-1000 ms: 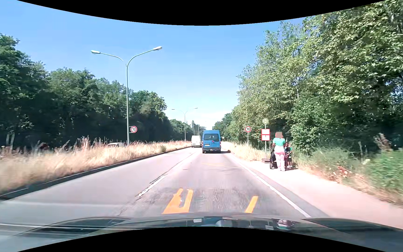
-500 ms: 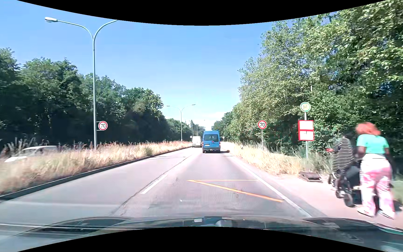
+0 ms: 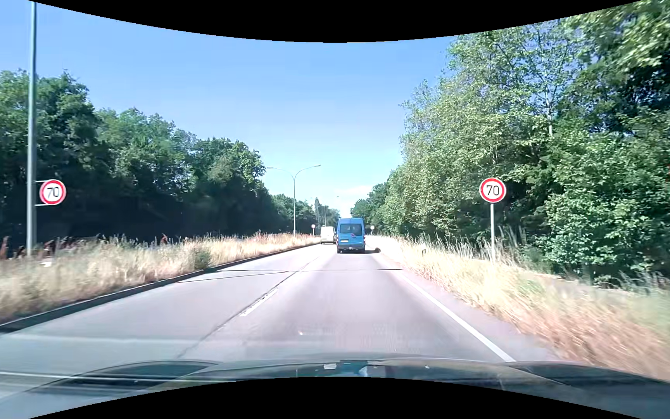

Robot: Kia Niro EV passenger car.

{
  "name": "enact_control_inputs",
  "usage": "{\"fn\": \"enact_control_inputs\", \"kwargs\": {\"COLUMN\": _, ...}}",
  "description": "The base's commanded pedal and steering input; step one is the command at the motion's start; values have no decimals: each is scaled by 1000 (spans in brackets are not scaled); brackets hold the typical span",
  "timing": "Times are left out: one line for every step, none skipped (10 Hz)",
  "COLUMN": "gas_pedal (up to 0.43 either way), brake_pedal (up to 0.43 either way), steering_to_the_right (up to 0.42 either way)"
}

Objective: Follow the waypoints while adhering to traffic rules and regulations

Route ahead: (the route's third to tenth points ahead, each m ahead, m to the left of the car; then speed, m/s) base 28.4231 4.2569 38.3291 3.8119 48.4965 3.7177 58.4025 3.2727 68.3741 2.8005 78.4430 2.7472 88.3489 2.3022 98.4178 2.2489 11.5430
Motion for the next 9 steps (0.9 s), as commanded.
{"fn": "enact_control_inputs", "kwargs": {"gas_pedal": 138, "brake_pedal": 0, "steering_to_the_right": 3}}
{"fn": "enact_control_inputs", "kwargs": {"gas_pedal": 138, "brake_pedal": 0, "steering_to_the_right": 3}}
{"fn": "enact_control_inputs", "kwargs": {"gas_pedal": 138, "brake_pedal": 0, "steering_to_the_right": 3}}
{"fn": "enact_control_inputs", "kwargs": {"gas_pedal": 138, "brake_pedal": 0, "steering_to_the_right": 3}}
{"fn": "enact_control_inputs", "kwargs": {"gas_pedal": 138, "brake_pedal": 0, "steering_to_the_right": 3}}
{"fn": "enact_control_inputs", "kwargs": {"gas_pedal": 130, "brake_pedal": 0, "steering_to_the_right": 3}}
{"fn": "enact_control_inputs", "kwargs": {"gas_pedal": 130, "brake_pedal": 0, "steering_to_the_right": 3}}
{"fn": "enact_control_inputs", "kwargs": {"gas_pedal": 130, "brake_pedal": 0, "steering_to_the_right": 3}}
{"fn": "enact_control_inputs", "kwargs": {"gas_pedal": 130, "brake_pedal": 0, "steering_to_the_right": 3}}
